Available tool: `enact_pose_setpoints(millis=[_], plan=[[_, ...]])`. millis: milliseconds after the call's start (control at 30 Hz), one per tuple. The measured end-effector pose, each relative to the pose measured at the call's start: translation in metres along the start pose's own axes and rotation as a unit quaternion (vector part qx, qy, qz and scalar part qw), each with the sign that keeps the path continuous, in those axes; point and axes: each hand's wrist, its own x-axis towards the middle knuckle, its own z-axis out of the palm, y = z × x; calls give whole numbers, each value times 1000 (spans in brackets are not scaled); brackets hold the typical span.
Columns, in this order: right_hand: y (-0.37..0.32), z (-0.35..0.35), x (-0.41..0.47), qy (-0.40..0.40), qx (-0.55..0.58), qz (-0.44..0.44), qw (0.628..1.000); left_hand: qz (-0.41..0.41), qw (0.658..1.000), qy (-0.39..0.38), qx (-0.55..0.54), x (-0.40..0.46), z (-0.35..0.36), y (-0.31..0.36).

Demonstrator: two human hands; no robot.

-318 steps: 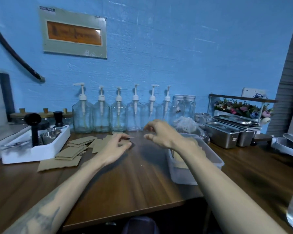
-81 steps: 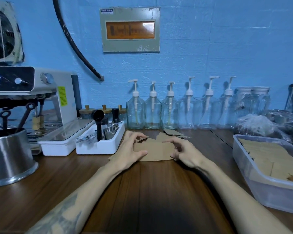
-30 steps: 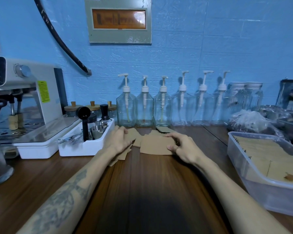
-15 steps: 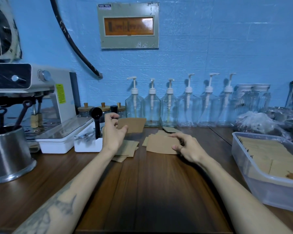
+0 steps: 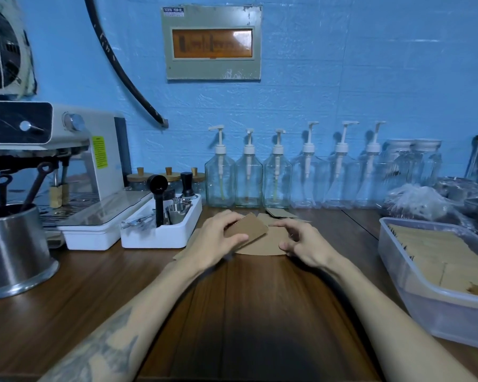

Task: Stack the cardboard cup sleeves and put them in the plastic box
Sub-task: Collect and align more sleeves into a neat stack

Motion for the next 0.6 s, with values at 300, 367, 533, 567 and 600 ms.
enact_pose_setpoints(millis=[300,367,533,567,600], plan=[[-14,1,-7,-28,37,9,999,-19,999,-12,25,-6,5,-6],[-20,1,-10,-43,37,-3,998,-23,999,-41,22,-7,8,-5],[-26,10,-13,-57,52,-21,997,-17,997,-76,27,-8,18,-4],[-22,12,-12,-47,45,-27,998,-12,996,-75,39,-8,18,-5],[-19,14,-10,-34,29,-32,998,-11,996,-75,46,-7,17,-5]])
